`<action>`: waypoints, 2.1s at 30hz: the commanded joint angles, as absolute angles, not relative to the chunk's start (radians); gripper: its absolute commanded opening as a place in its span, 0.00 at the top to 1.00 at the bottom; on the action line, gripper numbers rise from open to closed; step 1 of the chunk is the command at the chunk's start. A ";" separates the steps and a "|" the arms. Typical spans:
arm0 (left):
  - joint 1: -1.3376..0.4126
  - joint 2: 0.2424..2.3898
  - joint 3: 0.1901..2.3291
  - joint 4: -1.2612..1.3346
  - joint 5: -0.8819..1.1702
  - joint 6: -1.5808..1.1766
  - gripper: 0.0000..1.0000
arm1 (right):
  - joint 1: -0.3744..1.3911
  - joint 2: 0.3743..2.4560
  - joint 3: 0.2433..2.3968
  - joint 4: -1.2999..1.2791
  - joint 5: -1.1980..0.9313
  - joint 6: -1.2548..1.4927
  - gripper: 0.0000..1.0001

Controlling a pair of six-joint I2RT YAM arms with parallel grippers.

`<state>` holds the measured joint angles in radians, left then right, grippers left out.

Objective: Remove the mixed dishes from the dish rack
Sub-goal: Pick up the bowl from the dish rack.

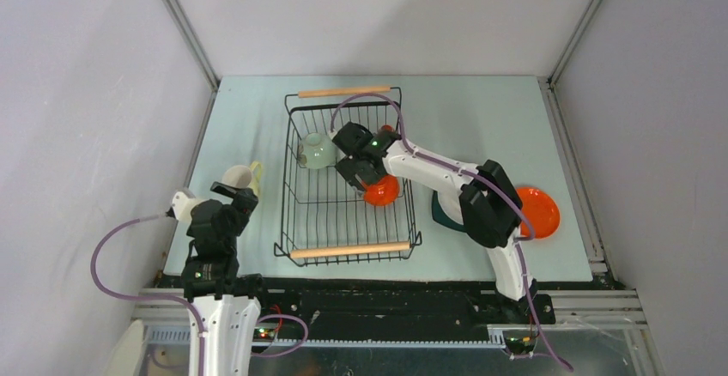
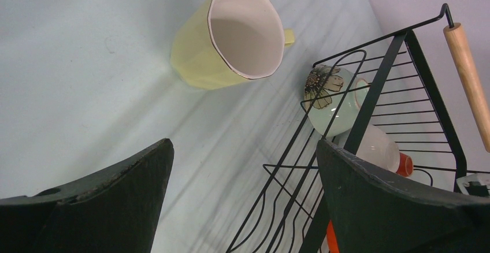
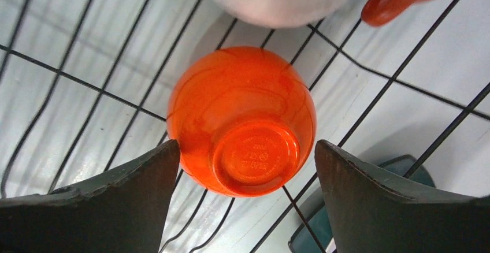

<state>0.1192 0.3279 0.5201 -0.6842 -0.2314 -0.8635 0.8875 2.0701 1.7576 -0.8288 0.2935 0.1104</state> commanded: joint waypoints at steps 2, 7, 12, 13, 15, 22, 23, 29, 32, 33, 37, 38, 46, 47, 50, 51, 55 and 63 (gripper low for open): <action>0.126 0.324 0.553 -0.682 -0.223 -0.842 0.00 | 0.869 1.995 1.706 -0.803 0.322 0.206 0.14; 0.124 0.315 0.545 -0.677 -0.222 -0.843 0.00 | 0.850 1.964 1.646 -0.758 0.216 0.249 0.25; 0.124 0.314 0.543 -0.672 -0.217 -0.841 0.00 | 0.846 1.938 1.623 -0.739 0.197 0.273 0.29; 0.125 0.314 0.543 -0.671 -0.216 -0.841 0.00 | 0.846 1.937 1.622 -0.739 0.195 0.277 0.32; 0.125 0.314 0.543 -0.670 -0.216 -0.840 0.00 | 0.845 1.935 1.621 -0.740 0.192 0.282 0.37; 0.125 0.313 0.541 -0.669 -0.213 -0.841 0.00 | 0.843 1.943 1.619 -0.751 0.247 0.303 0.61; 0.125 0.313 0.541 -0.670 -0.213 -0.841 0.00 | 0.844 1.944 1.619 -0.751 0.249 0.304 0.65; 0.125 0.313 0.546 -0.670 -0.212 -0.839 0.00 | 0.848 1.930 1.618 -0.737 0.264 0.306 0.79; 0.125 0.313 0.551 -0.672 -0.209 -0.838 0.00 | 0.864 1.907 1.618 -0.730 0.298 0.305 0.84; 0.126 0.312 0.553 -0.672 -0.207 -0.837 0.00 | 0.873 1.893 1.618 -0.728 0.318 0.304 0.85; 0.126 0.309 0.555 -0.671 -0.194 -0.833 0.00 | 0.902 1.840 1.614 -0.710 0.363 0.302 0.92; 0.126 0.306 0.555 -0.670 -0.192 -0.833 0.00 | 0.906 1.820 1.606 -0.699 0.366 0.302 0.96; 0.125 0.294 0.570 -0.673 -0.176 -0.828 0.00 | 0.914 1.723 1.537 -0.623 0.364 0.323 1.00; 0.125 0.293 0.574 -0.671 -0.161 -0.825 0.00 | 0.914 1.714 1.519 -0.604 0.353 0.325 1.00; 0.126 0.291 0.574 -0.643 -0.122 -0.811 0.00 | 0.912 1.654 1.475 -0.555 0.308 0.336 1.00; 0.126 0.291 0.576 -0.630 -0.096 -0.808 0.00 | 0.911 1.623 1.447 -0.524 0.281 0.341 1.00; 0.126 0.302 0.593 -0.584 0.025 -0.789 0.00 | 0.904 1.516 1.348 -0.412 0.183 0.350 1.00; 0.126 0.289 0.601 -0.404 0.345 -0.794 0.00 | 0.890 1.298 1.160 -0.166 -0.024 0.374 1.00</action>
<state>0.1196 0.2981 0.5720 -0.5697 0.1074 -0.8082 0.8986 1.4231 1.2194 -0.3908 0.1074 0.3420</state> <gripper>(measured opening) 0.996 0.534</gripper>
